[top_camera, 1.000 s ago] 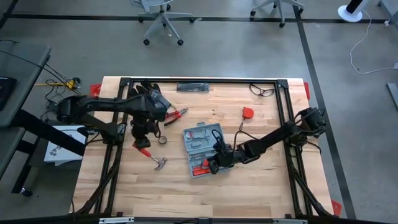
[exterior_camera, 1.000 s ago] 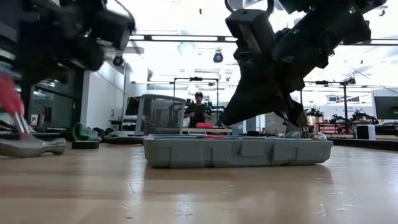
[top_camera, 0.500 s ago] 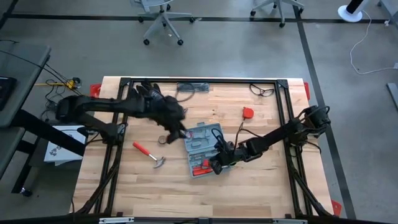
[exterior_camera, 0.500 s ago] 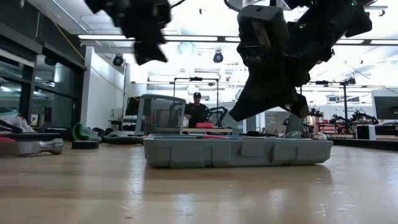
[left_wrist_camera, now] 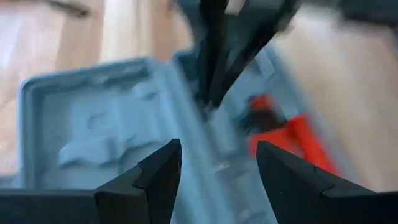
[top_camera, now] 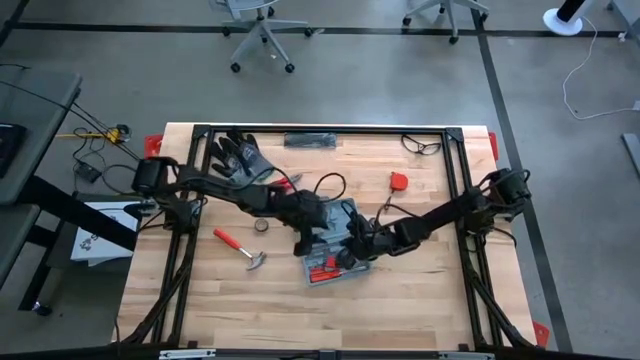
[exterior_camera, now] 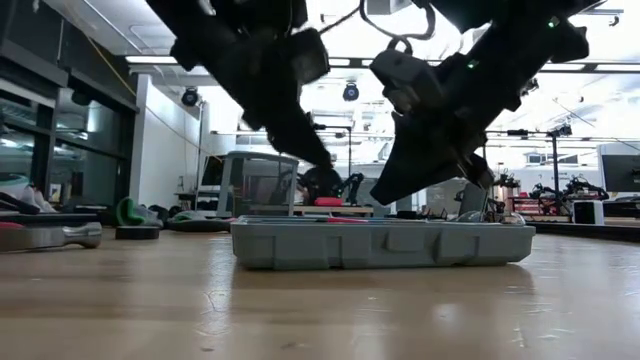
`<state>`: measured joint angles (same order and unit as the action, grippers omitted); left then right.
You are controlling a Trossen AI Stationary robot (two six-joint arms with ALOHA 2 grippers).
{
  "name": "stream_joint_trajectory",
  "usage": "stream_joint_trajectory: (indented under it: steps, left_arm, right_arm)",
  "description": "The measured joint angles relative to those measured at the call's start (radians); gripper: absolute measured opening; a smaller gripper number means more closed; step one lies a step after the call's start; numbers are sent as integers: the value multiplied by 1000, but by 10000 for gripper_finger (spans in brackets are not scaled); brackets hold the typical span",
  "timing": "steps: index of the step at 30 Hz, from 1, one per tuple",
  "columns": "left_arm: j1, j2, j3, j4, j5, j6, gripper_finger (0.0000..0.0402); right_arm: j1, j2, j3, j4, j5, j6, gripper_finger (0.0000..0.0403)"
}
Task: Prefit tool cases
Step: Remove the hex key set from the gray prefit tool case
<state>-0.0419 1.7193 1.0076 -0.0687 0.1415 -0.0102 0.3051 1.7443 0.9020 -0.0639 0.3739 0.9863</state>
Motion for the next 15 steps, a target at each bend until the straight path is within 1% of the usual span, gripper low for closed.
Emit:
stream_joint_trajectory:
  steps: [3, 6, 9, 12, 15]
  left_arm:
    - [-14, 10, 0, -7, -2, 14, 208]
    - [-55, 20, 1, -6, -2, 14, 220]
    - [-100, 25, 0, 8, -32, -2, 231]
    - [-137, 27, 0, 26, -71, -29, 237]
    - [-166, 41, 1, 51, -104, -48, 237]
  right_arm:
    - [-14, 0, 0, -3, -21, 0, 44]
    - [-24, -2, 0, -23, -52, 2, 66]
    - [-24, -14, 0, -46, -56, -4, 81]
    - [-24, -53, 0, -116, -46, -15, 87]
    - [-24, -128, 0, -232, -7, 2, 87]
